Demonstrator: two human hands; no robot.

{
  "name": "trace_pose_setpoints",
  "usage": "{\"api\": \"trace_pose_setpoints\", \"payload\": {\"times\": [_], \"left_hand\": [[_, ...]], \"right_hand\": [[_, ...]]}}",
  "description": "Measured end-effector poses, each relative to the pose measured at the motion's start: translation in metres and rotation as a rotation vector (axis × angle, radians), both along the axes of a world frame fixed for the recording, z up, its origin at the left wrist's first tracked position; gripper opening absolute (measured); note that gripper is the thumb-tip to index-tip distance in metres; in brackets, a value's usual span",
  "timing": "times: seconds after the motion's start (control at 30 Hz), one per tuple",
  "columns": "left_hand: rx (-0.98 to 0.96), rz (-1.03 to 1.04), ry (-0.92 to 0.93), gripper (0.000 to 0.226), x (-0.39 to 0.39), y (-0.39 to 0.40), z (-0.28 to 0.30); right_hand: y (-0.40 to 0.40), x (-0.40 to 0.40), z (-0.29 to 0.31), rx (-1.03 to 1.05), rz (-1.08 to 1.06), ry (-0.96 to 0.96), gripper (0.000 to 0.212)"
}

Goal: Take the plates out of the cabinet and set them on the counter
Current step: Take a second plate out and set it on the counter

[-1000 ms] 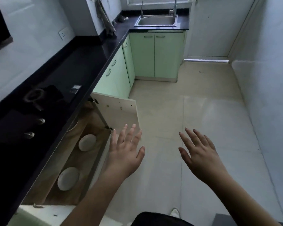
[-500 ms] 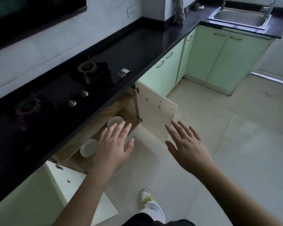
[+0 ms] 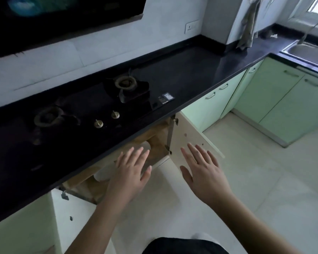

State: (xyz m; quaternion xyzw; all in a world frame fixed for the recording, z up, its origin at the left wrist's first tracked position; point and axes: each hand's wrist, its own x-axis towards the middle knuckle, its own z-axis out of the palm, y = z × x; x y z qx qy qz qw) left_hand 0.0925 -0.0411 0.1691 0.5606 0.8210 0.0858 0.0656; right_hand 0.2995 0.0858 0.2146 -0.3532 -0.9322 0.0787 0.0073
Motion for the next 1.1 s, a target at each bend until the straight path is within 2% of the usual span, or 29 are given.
{"api": "trace_pose_setpoints", "payload": {"times": [0.13,0.37,0.5,0.6,0.8,0.93,1.1], "left_hand": [[-0.057,0.044,0.004,0.066,-0.003,0.014,-0.007],[-0.136,0.159,-0.042,0.069,-0.016,0.047,-0.027],[-0.162,0.268,-0.048,0.069,-0.034,0.066,-0.031],[-0.200,0.276,-0.053,0.065,-0.031,0.085,-0.031],[-0.203,0.397,-0.071,0.061,-0.020,0.094,-0.064],[-0.236,0.471,-0.060,0.064,-0.028,0.090,-0.108],[-0.176,0.522,-0.035,0.059,-0.049,0.080,-0.164]], "right_hand": [[0.025,-0.026,-0.013,0.013,0.092,0.000,0.058],[0.088,-0.070,-0.053,-0.096,0.314,-0.016,0.056],[0.140,-0.099,-0.056,-0.126,0.474,0.028,0.056],[0.161,-0.116,-0.062,-0.148,0.527,0.059,0.054],[0.163,-0.133,-0.099,-0.208,0.600,0.030,0.053],[0.146,-0.142,-0.147,-0.247,0.640,-0.080,0.061],[0.127,-0.167,-0.205,-0.237,0.601,-0.054,0.058]]}}
